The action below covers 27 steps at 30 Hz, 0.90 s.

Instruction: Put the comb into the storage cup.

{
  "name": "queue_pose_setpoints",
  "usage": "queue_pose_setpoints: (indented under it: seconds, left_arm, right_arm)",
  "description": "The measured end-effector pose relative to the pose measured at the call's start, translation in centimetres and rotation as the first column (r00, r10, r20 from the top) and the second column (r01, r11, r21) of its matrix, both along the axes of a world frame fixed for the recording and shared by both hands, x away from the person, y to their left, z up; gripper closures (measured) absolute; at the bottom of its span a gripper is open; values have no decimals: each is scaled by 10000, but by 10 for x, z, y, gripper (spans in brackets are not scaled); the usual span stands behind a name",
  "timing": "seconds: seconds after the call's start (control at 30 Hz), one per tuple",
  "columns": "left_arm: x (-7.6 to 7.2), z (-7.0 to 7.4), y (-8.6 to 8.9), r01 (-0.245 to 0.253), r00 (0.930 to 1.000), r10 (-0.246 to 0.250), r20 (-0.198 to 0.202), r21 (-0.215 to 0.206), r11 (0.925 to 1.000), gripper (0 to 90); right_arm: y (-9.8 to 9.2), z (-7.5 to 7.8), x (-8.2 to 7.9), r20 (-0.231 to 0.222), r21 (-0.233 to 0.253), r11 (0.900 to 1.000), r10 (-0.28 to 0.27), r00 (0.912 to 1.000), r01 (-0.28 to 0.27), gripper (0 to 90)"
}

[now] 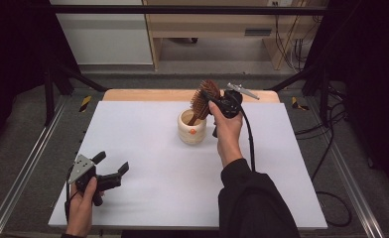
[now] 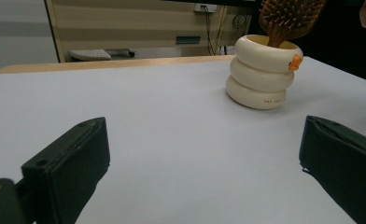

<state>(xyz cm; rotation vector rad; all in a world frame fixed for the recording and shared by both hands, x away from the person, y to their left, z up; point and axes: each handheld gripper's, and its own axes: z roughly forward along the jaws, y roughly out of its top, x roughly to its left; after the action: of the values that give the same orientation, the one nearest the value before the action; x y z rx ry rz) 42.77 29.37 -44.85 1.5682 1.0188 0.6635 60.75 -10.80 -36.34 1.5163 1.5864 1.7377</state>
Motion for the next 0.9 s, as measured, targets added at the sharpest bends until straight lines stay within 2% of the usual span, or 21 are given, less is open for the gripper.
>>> queue_pose_setpoints:
  seconds: [0.9]
  left_arm:
    - [0,0,0,18,10000,-18,-7,10,10000,21]
  right_arm:
    - [2,-4,2,-106,33,10000,25,9999,-25,506]
